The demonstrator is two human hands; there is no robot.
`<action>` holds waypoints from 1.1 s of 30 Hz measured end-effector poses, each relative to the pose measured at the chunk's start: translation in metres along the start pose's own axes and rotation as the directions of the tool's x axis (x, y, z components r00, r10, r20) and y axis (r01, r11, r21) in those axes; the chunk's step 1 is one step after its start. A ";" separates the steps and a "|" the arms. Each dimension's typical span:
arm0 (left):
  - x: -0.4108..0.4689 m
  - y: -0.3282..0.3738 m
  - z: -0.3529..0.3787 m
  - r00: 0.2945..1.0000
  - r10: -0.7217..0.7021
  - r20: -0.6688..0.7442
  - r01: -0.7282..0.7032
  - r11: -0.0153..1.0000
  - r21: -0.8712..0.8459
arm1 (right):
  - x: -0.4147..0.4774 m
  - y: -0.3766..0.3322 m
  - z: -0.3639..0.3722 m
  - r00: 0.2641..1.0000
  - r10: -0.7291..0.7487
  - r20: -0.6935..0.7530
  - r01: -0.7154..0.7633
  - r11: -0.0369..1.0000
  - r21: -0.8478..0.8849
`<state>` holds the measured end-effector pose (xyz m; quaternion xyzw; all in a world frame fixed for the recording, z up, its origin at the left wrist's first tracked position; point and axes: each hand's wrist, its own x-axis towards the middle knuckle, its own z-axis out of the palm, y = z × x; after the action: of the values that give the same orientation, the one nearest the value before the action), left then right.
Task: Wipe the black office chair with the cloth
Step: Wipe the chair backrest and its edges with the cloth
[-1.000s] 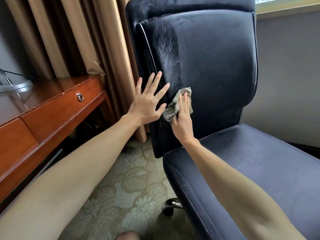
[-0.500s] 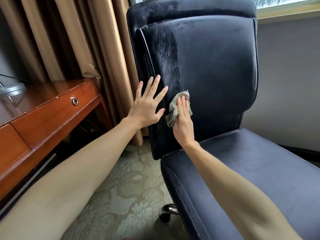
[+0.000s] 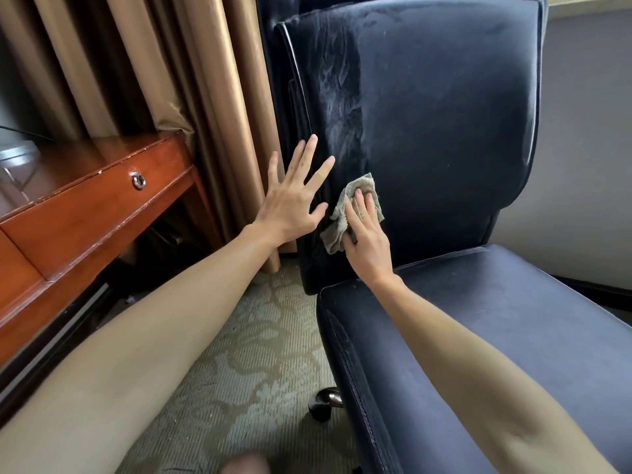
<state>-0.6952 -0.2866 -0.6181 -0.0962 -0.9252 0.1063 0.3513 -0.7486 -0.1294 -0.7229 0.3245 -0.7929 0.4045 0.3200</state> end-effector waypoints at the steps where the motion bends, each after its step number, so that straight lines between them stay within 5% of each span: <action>1: -0.002 0.001 0.002 1.000 -0.006 0.006 0.006 1.000 -0.003 | -0.001 0.001 0.000 1.000 -0.002 -0.001 0.002 1.000 -0.009; 7: -0.013 0.005 0.009 0.999 -0.038 0.039 0.039 0.999 -0.022 | -0.021 0.007 -0.001 0.998 -0.033 0.049 0.036 0.998 -0.054; 11: -0.034 0.014 0.017 0.993 -0.079 0.087 0.085 0.994 -0.069 | -0.053 0.015 0.002 0.974 -0.052 0.220 0.061 0.998 -0.035; 13: -0.051 0.023 0.024 0.986 -0.095 0.135 0.109 0.989 -0.098 | -0.065 0.017 0.001 0.915 -0.006 0.403 0.006 1.000 0.001; 18: -0.100 0.043 0.035 0.914 -0.198 0.355 0.296 0.922 -0.247 | -0.080 0.013 0.002 0.629 0.118 0.769 -0.078 0.993 -0.089; 22: -0.134 0.047 0.041 0.847 -0.233 0.478 0.393 0.879 -0.269 | -0.081 0.002 0.003 0.517 0.203 0.832 -0.029 0.975 -0.220; 33: -0.167 0.072 0.037 0.734 -0.209 0.646 0.506 0.802 -0.316 | -0.111 -0.026 -0.040 0.465 0.248 0.850 -0.054 0.966 -0.253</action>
<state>-0.5898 -0.2651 -0.7697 0.0447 -0.9839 -0.1701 0.0312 -0.6535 -0.0794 -0.7785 0.3812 -0.9048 0.1315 -0.1369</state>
